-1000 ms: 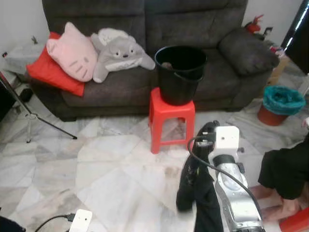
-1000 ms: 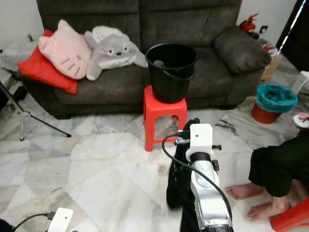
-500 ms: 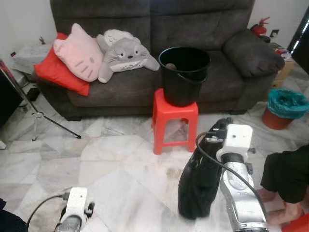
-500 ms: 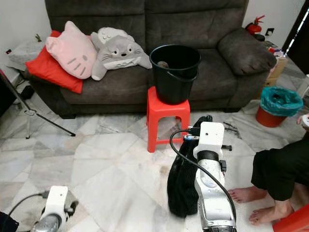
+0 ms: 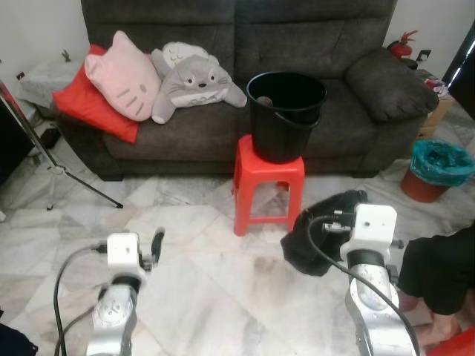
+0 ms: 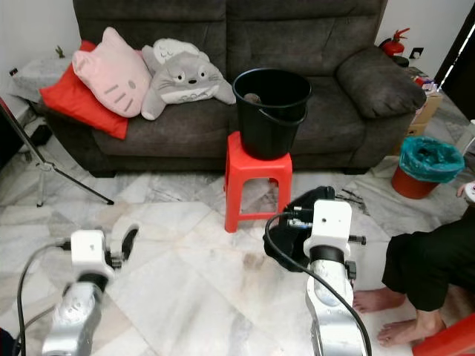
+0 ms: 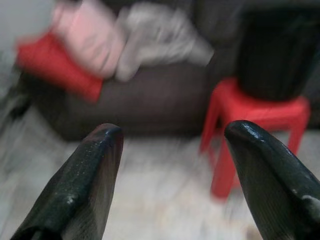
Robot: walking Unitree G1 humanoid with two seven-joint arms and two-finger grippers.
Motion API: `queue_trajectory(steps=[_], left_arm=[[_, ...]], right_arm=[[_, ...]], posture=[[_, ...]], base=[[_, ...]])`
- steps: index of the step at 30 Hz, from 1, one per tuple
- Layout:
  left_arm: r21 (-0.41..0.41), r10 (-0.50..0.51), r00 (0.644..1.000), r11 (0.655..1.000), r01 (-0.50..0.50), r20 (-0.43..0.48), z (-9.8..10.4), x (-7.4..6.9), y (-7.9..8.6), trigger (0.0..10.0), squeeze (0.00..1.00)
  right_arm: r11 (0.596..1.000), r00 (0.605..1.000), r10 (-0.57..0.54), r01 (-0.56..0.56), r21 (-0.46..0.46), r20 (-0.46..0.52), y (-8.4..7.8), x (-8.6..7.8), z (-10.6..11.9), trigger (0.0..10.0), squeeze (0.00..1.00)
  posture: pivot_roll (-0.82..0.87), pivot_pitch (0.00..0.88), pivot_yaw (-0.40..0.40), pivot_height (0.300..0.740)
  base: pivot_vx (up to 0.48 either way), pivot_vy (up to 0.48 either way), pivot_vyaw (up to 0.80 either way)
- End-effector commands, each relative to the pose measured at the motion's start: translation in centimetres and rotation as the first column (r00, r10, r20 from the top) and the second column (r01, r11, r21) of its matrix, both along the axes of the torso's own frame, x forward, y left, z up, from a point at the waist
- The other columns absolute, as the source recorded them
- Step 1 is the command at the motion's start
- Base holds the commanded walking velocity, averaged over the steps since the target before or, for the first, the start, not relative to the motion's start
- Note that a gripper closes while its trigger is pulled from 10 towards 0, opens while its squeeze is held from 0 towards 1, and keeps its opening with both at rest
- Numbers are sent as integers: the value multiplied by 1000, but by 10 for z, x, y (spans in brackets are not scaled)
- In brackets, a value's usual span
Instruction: Hang hanger
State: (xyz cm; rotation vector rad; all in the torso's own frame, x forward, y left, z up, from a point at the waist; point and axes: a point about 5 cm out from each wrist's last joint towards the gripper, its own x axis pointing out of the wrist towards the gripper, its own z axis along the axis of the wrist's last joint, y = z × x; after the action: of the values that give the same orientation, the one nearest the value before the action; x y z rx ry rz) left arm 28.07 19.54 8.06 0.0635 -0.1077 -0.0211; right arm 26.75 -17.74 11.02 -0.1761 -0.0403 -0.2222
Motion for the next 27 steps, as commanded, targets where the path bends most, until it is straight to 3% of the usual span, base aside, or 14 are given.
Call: queue_trajectory(steps=[1, 7, 16, 27], left_arm=[[30, -70, 997, 997, 70, -12, 1, -5, -8, 10000, 0], [24, -93, 995, 995, 94, -32, 6, -11, -13, 10000, 0], [14, -136, 990, 990, 137, -45, 14, -5, -30, 10000, 0], [26, -103, 990, 994, 105, -93, 11, -6, -23, 10000, 0]], right_arm=[[1000, 999, 10, -9, -18, 39, 0, 4, 11, 10000, 0], [1000, 996, -17, 18, -17, 89, -1, 5, 21, 10000, 0], [1000, 996, -20, 21, -20, 92, -2, 4, 21, 10000, 0], [1000, 997, 11, -10, -11, 75, 5, 6, 17, 10000, 0]], posture=[[-78, 0, -11, 740], [-91, 0, 7, 740], [-108, 0, 21, 740], [-98, 0, 15, 740]], base=[[0, 0, 0], [0, 0, 0], [0, 0, 800], [0, 0, 800]])
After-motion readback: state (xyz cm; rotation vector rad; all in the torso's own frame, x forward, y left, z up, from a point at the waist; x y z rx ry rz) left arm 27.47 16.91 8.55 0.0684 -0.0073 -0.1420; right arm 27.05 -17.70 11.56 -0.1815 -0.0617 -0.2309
